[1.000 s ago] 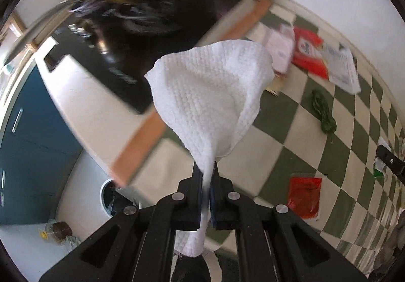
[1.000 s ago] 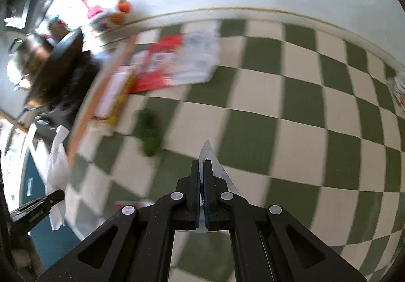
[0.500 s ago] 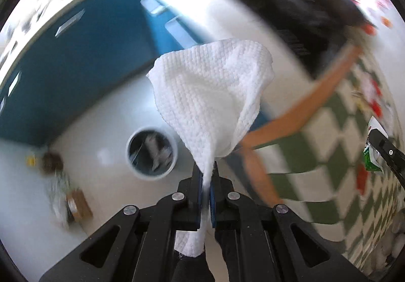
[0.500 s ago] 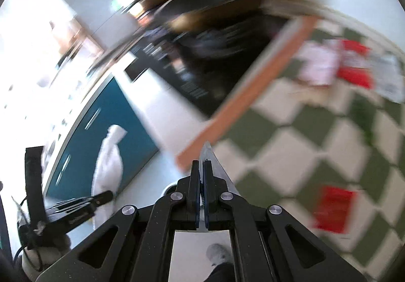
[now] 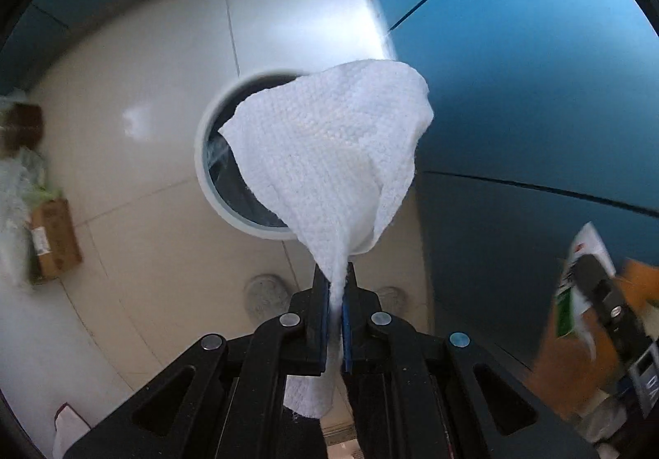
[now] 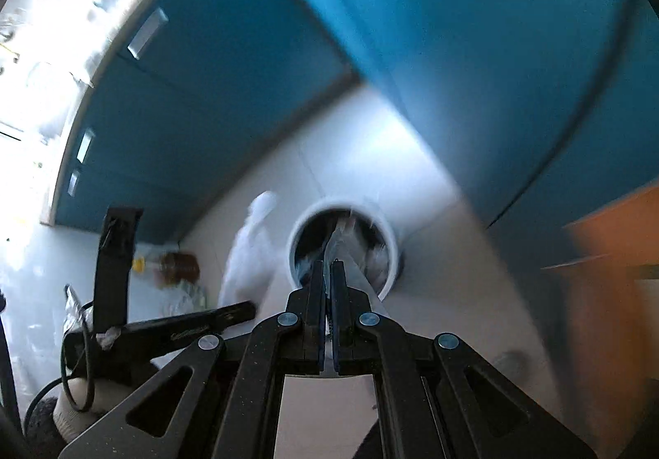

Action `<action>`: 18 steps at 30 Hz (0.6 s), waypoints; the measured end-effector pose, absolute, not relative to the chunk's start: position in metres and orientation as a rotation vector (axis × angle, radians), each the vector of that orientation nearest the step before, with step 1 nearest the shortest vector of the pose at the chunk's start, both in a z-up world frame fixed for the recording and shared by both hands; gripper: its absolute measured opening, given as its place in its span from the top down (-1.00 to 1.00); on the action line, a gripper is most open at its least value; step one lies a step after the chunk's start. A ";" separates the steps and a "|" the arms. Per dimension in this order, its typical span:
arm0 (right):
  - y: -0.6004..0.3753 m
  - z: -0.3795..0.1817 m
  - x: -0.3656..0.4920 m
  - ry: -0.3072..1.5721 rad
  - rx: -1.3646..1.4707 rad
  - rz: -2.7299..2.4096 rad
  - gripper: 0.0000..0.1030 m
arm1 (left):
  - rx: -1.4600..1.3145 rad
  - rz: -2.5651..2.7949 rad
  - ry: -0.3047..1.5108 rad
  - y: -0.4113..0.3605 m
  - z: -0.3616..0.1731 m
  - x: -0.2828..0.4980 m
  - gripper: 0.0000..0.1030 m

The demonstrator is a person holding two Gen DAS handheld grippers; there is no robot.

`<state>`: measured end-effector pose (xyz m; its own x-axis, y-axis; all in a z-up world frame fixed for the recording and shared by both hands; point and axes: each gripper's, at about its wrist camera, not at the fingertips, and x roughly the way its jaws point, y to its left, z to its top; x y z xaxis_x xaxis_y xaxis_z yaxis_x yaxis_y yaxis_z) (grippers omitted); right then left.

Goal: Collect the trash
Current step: 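Carry the tissue and slip to the bin and open both tools over it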

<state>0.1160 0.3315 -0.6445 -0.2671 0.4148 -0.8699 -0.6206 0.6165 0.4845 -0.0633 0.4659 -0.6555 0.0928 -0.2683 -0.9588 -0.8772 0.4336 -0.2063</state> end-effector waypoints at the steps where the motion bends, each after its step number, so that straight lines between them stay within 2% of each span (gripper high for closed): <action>1: 0.340 -0.675 0.112 1.599 -0.170 1.004 0.97 | -1.097 0.606 1.466 0.472 -0.684 -0.065 0.94; 3: 0.352 -0.737 0.103 1.670 -0.148 0.982 0.97 | -1.118 0.597 1.486 0.482 -0.730 -0.068 0.94; 7: 0.373 -0.823 0.089 1.716 -0.164 0.984 0.97 | -1.162 0.570 1.507 0.496 -0.803 -0.069 0.94; 12: 0.400 -0.892 0.083 1.734 -0.229 1.002 0.96 | -1.200 0.557 1.513 0.506 -0.846 -0.071 0.89; 13: 0.405 -0.903 0.081 1.729 -0.258 1.001 0.96 | -1.206 0.567 1.509 0.509 -0.850 -0.075 0.79; 15: 0.413 -0.916 0.075 1.741 -0.286 1.014 0.94 | -1.232 0.582 1.493 0.512 -0.853 -0.084 0.21; 16: 0.416 -0.919 0.074 1.738 -0.306 1.012 0.87 | -1.243 0.596 1.481 0.514 -0.852 -0.088 -0.40; 17: 0.420 -0.923 0.071 1.735 -0.333 1.019 0.87 | -1.246 0.610 1.468 0.516 -0.850 -0.093 -0.66; 18: 0.424 -0.926 0.071 1.734 -0.342 1.029 0.87 | -1.247 0.627 1.453 0.518 -0.846 -0.099 -0.66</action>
